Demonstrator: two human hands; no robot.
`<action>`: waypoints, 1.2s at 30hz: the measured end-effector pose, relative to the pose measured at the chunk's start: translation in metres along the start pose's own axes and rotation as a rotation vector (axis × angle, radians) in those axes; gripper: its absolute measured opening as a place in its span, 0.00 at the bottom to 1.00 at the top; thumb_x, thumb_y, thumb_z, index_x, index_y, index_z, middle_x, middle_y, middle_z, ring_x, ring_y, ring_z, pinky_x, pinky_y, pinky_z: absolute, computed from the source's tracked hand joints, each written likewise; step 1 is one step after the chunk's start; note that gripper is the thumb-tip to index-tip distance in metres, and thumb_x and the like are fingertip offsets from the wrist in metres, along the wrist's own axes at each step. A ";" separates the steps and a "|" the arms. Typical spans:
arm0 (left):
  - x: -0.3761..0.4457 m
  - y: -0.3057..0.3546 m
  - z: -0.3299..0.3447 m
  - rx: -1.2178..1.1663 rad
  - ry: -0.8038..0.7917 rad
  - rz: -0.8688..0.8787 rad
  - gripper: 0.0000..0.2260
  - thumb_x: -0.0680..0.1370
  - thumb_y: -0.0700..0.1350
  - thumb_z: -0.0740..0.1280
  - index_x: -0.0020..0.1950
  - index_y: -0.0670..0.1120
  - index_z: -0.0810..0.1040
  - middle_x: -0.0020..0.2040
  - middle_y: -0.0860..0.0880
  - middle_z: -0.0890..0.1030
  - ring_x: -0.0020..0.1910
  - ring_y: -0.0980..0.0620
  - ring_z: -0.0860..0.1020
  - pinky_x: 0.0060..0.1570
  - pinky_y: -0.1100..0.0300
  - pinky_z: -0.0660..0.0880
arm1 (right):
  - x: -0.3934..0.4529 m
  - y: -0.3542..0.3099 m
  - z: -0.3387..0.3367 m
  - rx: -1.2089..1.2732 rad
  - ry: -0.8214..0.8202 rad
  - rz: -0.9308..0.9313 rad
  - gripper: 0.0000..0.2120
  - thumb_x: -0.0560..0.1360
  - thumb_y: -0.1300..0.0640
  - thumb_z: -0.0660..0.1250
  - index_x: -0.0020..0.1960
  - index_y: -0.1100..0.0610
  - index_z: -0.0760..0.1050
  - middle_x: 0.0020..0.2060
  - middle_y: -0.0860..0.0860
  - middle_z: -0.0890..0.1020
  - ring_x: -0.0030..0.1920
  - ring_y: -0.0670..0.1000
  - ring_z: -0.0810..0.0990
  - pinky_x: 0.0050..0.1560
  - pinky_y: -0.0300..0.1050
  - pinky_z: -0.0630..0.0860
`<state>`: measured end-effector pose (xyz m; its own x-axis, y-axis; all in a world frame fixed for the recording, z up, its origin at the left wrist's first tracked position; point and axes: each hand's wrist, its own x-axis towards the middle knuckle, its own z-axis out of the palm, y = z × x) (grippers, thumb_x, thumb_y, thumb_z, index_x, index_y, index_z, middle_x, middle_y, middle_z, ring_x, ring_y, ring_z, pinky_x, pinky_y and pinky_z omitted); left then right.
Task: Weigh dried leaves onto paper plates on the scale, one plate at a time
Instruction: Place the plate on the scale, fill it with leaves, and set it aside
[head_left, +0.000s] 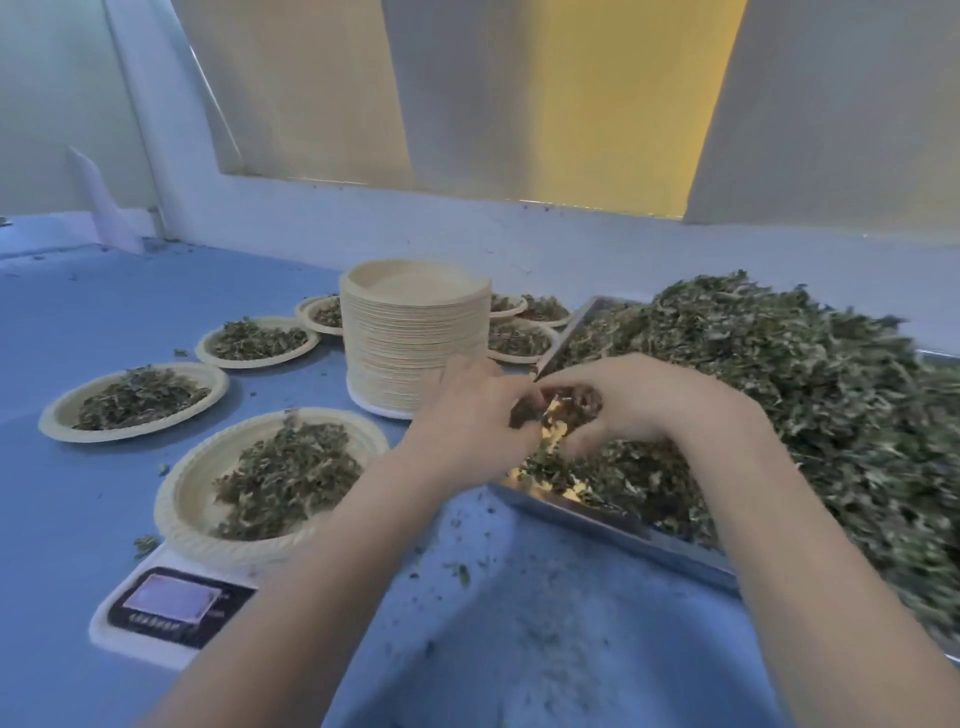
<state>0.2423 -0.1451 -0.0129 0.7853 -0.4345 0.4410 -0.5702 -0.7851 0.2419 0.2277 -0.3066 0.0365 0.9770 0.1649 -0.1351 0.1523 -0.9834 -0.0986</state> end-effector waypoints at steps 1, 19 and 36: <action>0.000 0.001 0.001 0.020 -0.026 -0.010 0.12 0.75 0.53 0.65 0.58 0.57 0.78 0.50 0.49 0.75 0.59 0.44 0.69 0.58 0.54 0.64 | -0.001 0.003 0.004 0.009 -0.025 -0.002 0.33 0.68 0.44 0.74 0.70 0.38 0.66 0.69 0.45 0.71 0.67 0.50 0.70 0.62 0.46 0.69; -0.127 -0.132 -0.083 -0.109 0.225 -0.731 0.17 0.78 0.44 0.62 0.67 0.45 0.73 0.67 0.44 0.72 0.68 0.44 0.67 0.68 0.49 0.62 | 0.025 -0.115 0.043 0.226 -0.163 -0.379 0.47 0.66 0.31 0.66 0.77 0.51 0.55 0.74 0.45 0.61 0.70 0.45 0.63 0.65 0.40 0.62; -0.143 -0.153 -0.088 -0.543 0.252 -0.996 0.09 0.72 0.33 0.54 0.40 0.43 0.71 0.38 0.41 0.74 0.38 0.48 0.72 0.47 0.49 0.75 | 0.039 -0.155 0.051 0.503 0.036 -0.391 0.49 0.63 0.42 0.76 0.77 0.49 0.54 0.74 0.48 0.63 0.73 0.49 0.63 0.72 0.50 0.62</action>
<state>0.1962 0.0763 -0.0376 0.9091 0.4166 -0.0080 0.1964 -0.4113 0.8901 0.2349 -0.1442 -0.0034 0.8694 0.4928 0.0369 0.4184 -0.6942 -0.5856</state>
